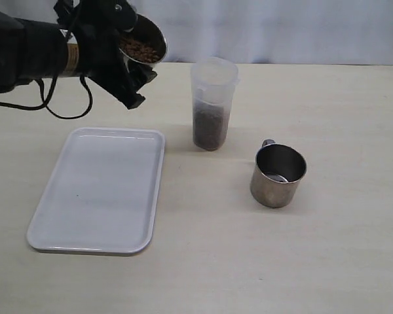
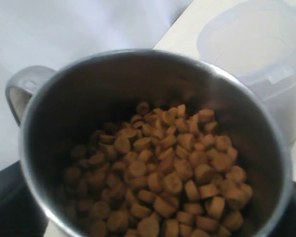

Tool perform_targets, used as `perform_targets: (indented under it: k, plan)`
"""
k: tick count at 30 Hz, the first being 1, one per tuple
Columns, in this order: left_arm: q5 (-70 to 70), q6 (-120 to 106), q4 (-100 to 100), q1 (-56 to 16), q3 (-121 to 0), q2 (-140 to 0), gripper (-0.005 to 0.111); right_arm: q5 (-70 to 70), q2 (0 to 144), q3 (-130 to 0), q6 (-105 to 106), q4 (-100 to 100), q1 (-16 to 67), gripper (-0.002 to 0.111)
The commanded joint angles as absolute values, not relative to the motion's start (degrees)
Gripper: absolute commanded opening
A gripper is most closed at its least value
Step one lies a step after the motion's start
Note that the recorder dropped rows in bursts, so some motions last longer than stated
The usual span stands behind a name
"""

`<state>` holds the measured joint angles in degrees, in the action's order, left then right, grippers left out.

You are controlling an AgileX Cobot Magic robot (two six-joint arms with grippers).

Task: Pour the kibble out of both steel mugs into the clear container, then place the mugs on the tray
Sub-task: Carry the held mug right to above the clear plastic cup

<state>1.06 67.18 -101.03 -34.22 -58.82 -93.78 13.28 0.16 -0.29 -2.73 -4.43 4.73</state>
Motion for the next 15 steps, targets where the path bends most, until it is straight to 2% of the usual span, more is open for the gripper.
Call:
perform_targets:
  k: [1,9,15]
  plan:
    - [-1.18,67.34,-99.95,-34.73,-62.93,-95.9,0.0,13.58,0.0,0.0,-2.63,-5.16,4.85,0.004]
    - [-1.57,67.34,-99.95,-34.87,-68.22,-102.24,0.0,13.58,0.0,0.0,-2.63,-5.16,4.85,0.004]
    - [-11.17,61.4,-99.95,-41.6,-73.72,-106.41,0.0,13.58,0.0,0.0,-2.63,-5.16,4.85,0.004]
